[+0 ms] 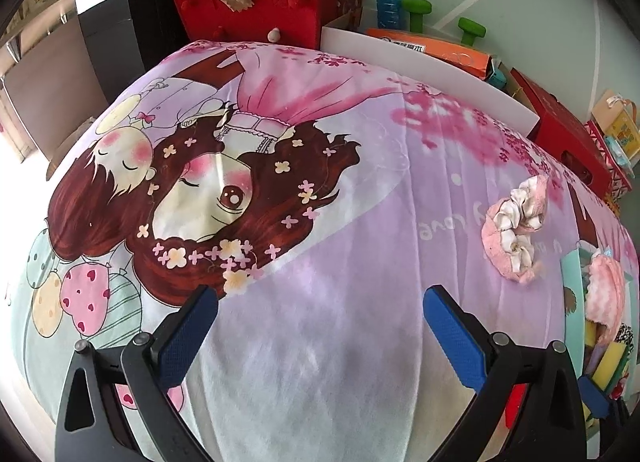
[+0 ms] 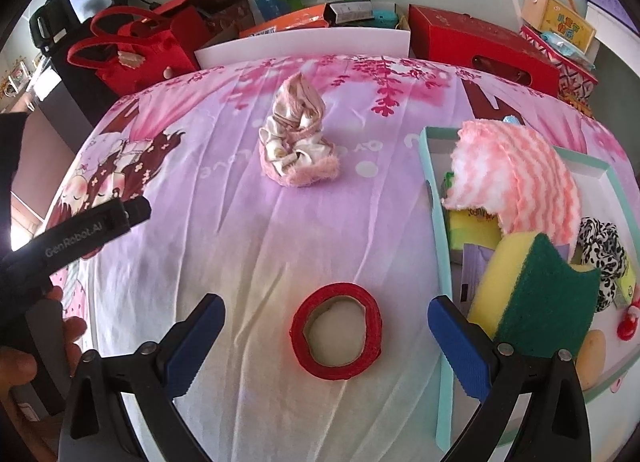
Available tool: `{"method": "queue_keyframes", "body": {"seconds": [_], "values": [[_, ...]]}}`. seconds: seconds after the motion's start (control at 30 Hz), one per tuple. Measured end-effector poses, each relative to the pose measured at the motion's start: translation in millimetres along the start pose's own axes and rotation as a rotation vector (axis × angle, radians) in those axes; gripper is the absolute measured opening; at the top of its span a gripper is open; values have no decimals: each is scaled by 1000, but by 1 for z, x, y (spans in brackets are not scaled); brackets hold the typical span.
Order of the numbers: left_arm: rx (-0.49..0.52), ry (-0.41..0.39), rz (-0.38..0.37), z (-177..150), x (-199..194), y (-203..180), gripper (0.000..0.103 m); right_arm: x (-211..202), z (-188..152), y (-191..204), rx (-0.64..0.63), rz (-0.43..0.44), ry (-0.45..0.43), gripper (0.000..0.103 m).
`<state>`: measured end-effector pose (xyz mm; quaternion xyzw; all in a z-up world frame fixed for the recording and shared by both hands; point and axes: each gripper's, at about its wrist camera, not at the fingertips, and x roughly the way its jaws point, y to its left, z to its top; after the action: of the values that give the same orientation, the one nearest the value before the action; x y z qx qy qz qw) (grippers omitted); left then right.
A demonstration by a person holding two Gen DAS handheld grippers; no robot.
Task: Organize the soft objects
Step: 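Move both tools back over the red tape roll and pink scrunchie, then grasp the red tape roll with the right gripper while the left grasps the pink satin scrunchie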
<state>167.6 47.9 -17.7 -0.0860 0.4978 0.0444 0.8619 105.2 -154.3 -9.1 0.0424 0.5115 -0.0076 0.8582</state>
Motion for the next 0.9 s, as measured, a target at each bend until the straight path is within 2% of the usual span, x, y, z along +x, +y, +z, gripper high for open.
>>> {"method": "queue_keyframes", "body": {"seconds": [0.2,0.57,0.63,0.77,0.9], "values": [[4,8,-9,0,2,0,102,5,-2,2,-28,-2,26,100],[0,11,-31,0,4,-3,102,16,-6,-1,-41,-19,69,83],[1,-3,-30,0,3,-4,102,17,-7,-1,-45,-21,73,79],[4,-44,-24,0,-1,-6,102,19,-7,-1,-56,-24,83,65],[20,-98,-12,1,-6,-9,102,23,-8,2,-80,-24,92,61]]}}
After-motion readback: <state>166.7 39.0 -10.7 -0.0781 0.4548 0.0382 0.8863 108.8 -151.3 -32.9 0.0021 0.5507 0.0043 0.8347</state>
